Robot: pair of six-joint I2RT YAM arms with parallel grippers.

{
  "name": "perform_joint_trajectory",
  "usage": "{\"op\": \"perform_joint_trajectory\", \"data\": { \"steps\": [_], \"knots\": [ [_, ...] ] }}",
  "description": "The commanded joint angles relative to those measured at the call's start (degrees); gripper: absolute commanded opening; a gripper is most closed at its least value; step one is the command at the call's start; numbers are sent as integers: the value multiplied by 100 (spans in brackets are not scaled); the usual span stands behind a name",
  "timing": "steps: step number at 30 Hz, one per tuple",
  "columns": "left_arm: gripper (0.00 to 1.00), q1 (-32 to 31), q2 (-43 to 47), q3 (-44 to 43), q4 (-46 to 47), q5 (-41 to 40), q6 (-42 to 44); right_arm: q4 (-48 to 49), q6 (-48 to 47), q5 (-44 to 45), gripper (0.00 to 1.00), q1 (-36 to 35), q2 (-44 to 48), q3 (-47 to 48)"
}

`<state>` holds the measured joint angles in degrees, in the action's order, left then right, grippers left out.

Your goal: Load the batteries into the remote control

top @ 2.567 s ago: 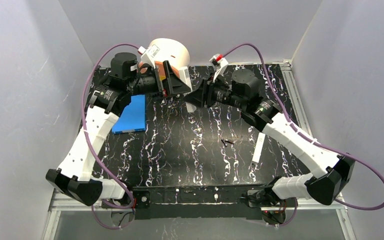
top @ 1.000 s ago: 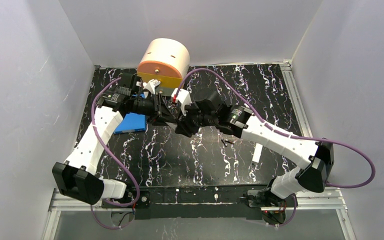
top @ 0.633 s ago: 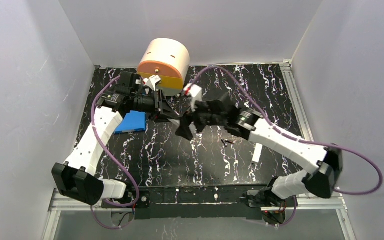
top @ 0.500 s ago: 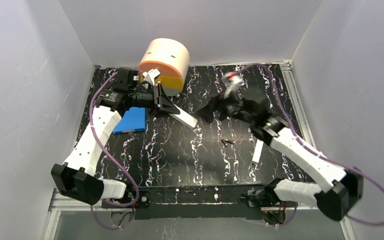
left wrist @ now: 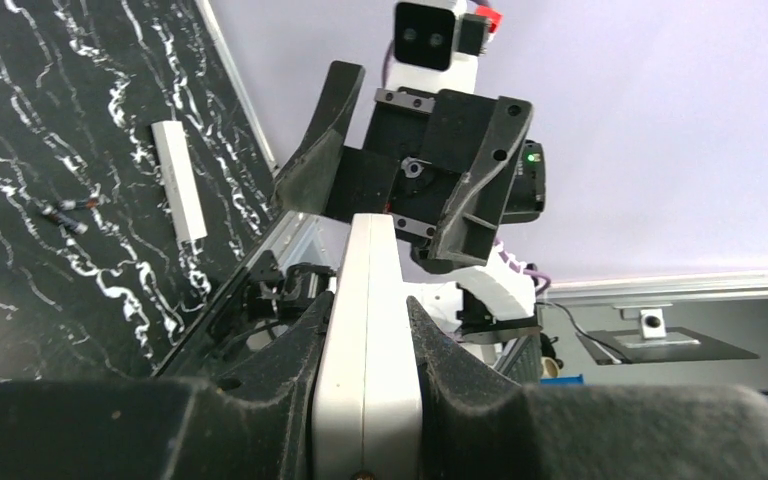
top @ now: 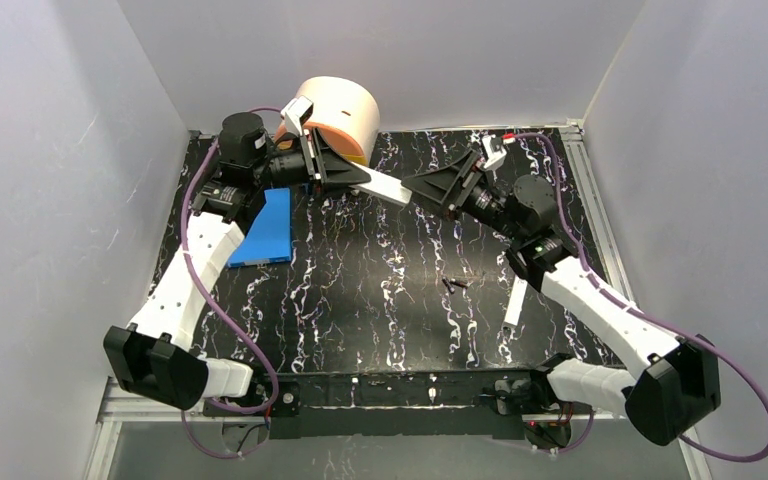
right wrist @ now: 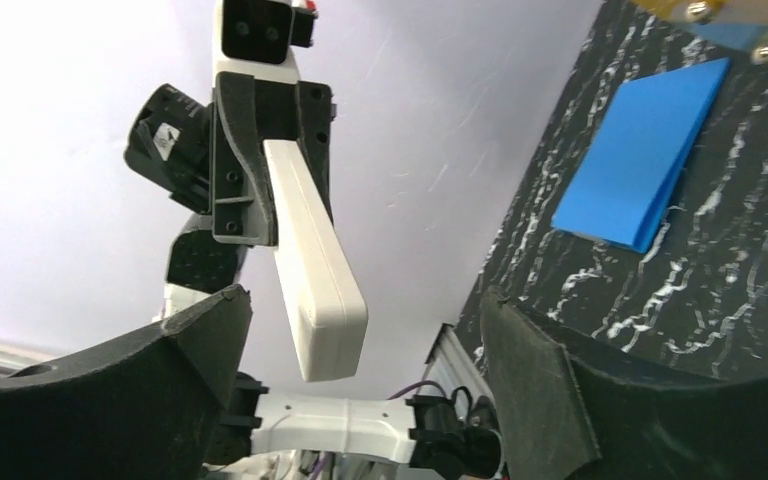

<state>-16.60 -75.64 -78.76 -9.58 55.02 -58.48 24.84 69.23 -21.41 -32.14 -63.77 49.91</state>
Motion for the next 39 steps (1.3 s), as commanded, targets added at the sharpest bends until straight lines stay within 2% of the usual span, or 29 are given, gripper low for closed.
{"op": "perform_joint_trajectory", "data": {
  "steps": [1, 8, 11, 18, 24, 30, 35, 39],
  "knots": [
    [0, 27, 114, 88, 927, 363, -753, 564, 516, -232, 88, -88, -269, 567],
    [0, 34, 129, 197, 920, 327, -899, 918, 732, -382, 74, -246, -787, 1036],
    [0, 37, 121, 273, 1209, 391, -1138, 956, 768, -386, 67, -352, -944, 1054],
    [0, 38, 13, 142, 1010, 463, -1110, 1122, 800, -437, 50, -451, -1103, 1066],
    [0, 45, 47, 155, 1174, 600, -1314, 1453, 992, -326, 27, -430, -1016, 629],
    [0, 120, 14, 26, 1202, 510, -1330, 1680, 993, -352, 23, -379, -935, 273],
    [0, 347, 22, -13, 1323, 433, -1464, 2512, 1140, -530, 23, -246, -849, -151],
    [0, 353, 29, 128, 1310, 430, -1459, 2388, 1105, -592, 27, -228, -894, -68]
  ]
}}
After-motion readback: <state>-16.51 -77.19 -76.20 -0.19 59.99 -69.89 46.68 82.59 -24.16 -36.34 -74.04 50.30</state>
